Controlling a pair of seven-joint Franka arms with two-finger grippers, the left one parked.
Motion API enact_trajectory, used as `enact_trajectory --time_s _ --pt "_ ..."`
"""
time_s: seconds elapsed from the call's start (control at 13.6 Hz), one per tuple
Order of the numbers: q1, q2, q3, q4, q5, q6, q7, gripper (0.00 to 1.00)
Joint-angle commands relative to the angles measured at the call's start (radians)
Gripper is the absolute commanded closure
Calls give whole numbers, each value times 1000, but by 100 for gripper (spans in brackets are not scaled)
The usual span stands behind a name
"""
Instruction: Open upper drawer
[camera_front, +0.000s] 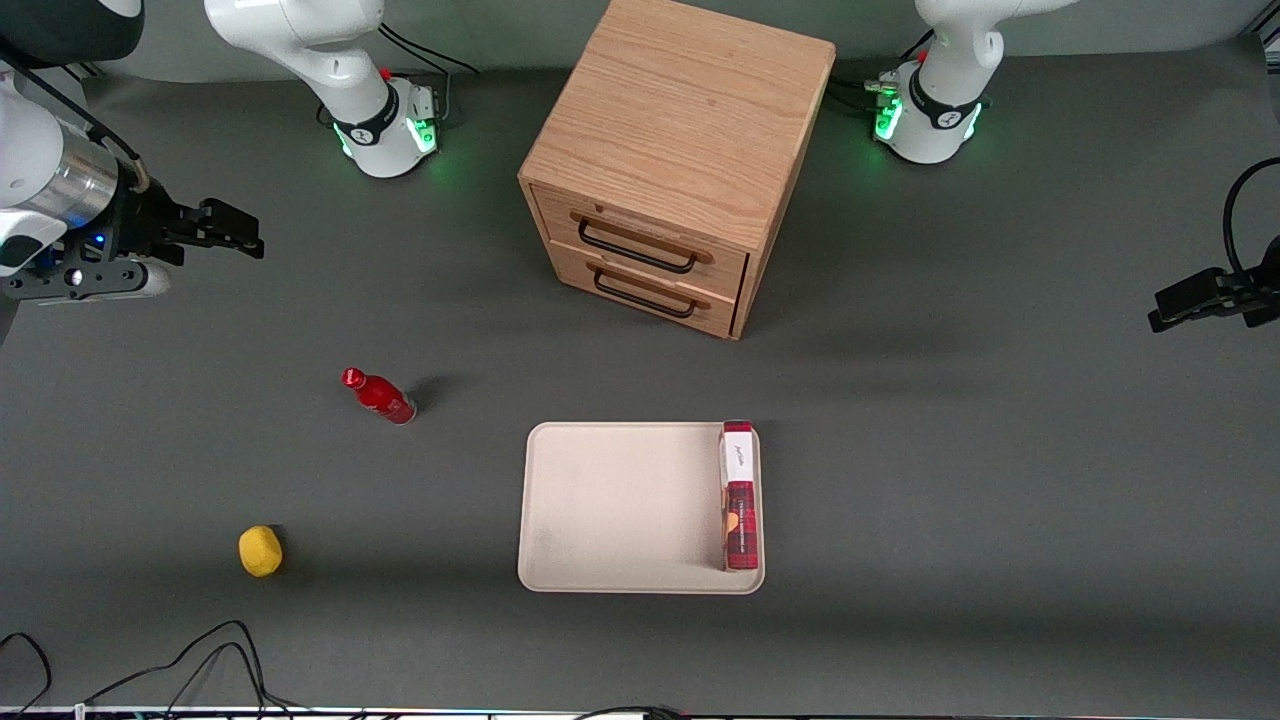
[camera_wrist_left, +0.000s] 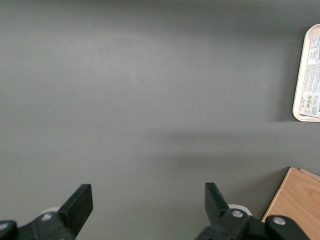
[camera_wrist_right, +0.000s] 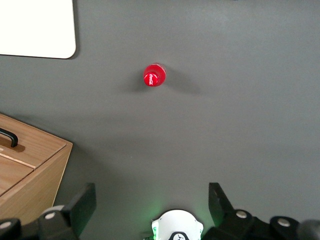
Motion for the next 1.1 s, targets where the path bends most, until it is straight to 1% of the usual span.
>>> enact_trajectory --time_s 0.0,0.22,0.51,0.73,0.81,0.95,1.03 --pt "8 -17 0 -3 9 -2 12 0" --pt "12 -17 1 -7 -1 -1 16 0" --pt "14 -11 39 -23 11 -13 6 0" --pt "17 21 131 -23 20 -15 -25 0" --pt "11 18 168 -24 20 -7 -71 0" --pt "18 30 194 -6 22 27 -134 0" --pt "18 44 237 -3 29 54 -166 0"
